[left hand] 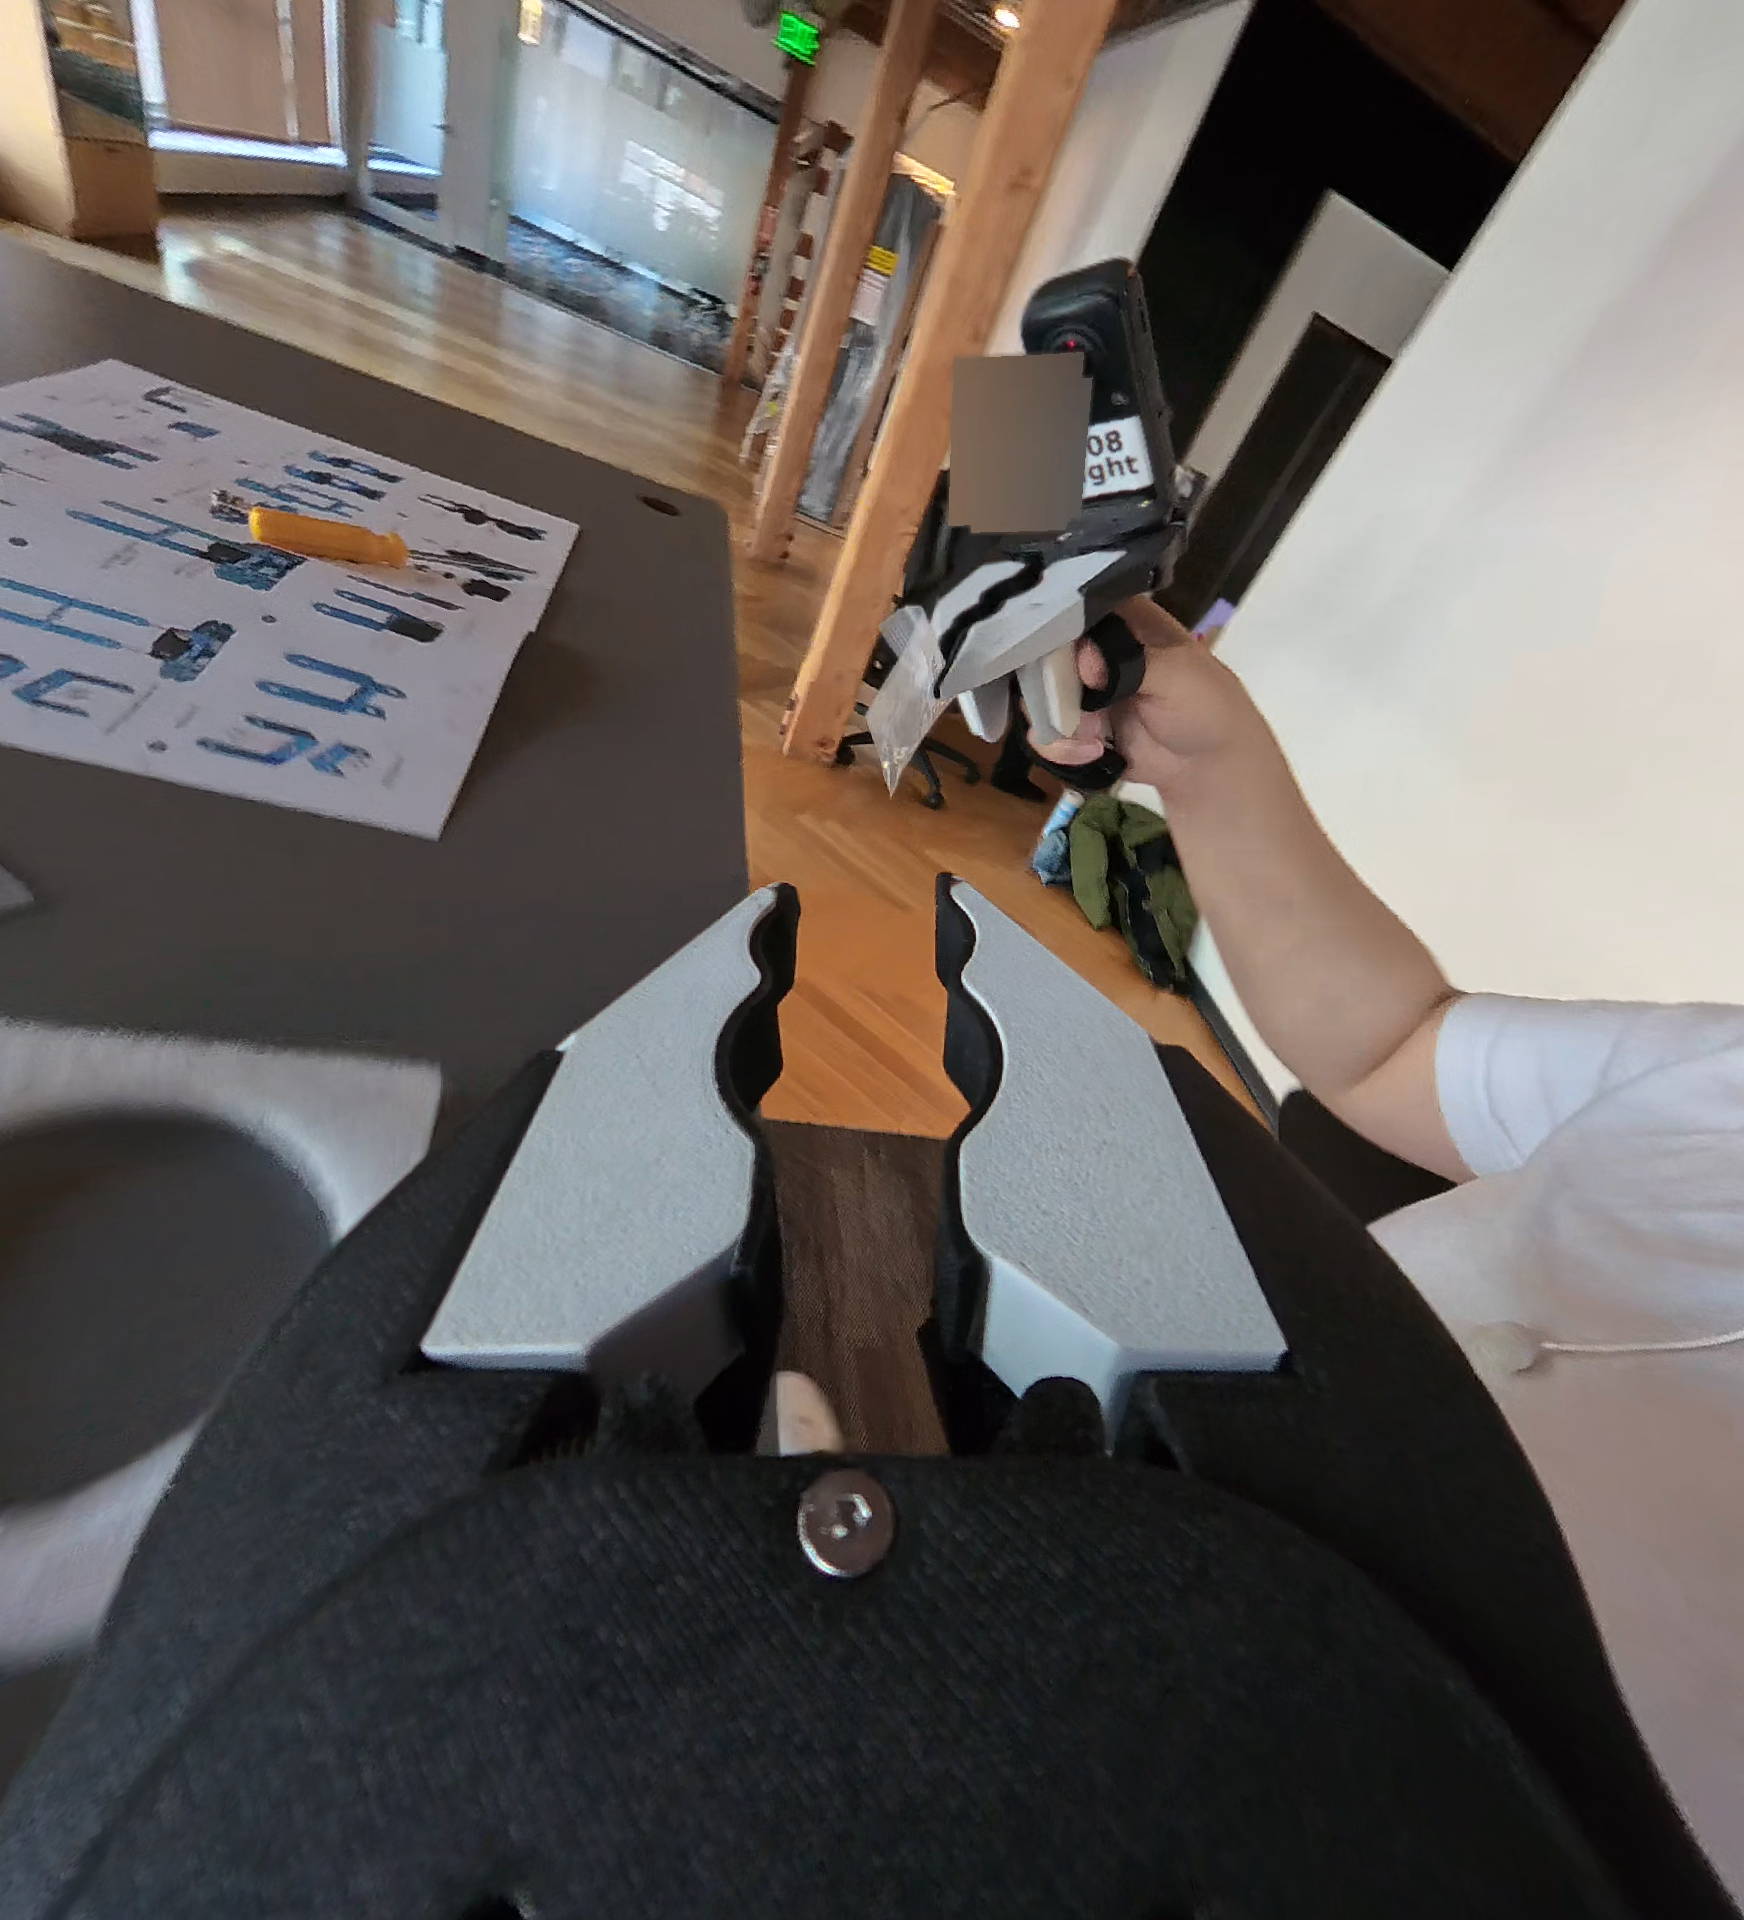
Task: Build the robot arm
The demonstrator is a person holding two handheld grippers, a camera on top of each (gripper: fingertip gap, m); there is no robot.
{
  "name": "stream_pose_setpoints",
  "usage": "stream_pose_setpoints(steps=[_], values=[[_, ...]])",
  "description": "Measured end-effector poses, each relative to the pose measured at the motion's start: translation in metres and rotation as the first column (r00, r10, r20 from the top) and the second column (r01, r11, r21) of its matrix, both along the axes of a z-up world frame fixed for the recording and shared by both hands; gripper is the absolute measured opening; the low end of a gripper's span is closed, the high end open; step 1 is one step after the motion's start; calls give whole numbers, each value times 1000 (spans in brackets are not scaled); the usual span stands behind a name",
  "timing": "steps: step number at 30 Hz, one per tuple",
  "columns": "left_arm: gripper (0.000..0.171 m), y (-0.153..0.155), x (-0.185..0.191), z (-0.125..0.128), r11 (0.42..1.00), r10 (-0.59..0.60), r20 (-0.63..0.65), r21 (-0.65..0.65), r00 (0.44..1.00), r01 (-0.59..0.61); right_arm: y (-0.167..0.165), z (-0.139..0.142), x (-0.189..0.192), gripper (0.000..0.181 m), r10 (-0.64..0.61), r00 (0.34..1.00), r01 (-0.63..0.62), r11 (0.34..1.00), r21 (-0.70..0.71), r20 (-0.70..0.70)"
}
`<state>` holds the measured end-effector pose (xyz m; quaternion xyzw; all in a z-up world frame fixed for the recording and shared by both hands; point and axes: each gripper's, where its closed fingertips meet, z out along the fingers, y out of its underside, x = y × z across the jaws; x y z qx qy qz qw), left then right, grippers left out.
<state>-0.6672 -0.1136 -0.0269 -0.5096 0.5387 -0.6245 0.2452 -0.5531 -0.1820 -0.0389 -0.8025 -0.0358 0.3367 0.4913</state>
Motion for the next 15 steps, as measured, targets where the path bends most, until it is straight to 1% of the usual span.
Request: stream_pose_setpoints(steps=[3,6,8,9,11,13,15], values=[[28,-3,54,-5,998,44,-6,-35,999,-44,9,-8,41,1,115,993,-115,993,-10,21],[34,1,108,-12,992,123,-16,14,992,-123,19,-11,74,1,255,967,-254,967,-16,28],[51,13,141,-12,978,205,-8,43,979,-204,28,-7,95,1,329,944,-328,944,-25,-2],[51,16,154,-9,975,217,4,54,976,-217,31,-4,103,1,372,928,-373,928,-28,-12],[49,18,180,-9,974,211,4,78,977,-211,39,-4,118,1,449,894,-448,893,-39,12],[45,13,200,-12,985,150,-30,90,988,-147,49,-6,128,1,499,866,-497,866,-61,32],[36,10,214,-9,993,100,-33,73,994,-98,57,-4,131,1,549,835,-547,835,-61,25]])
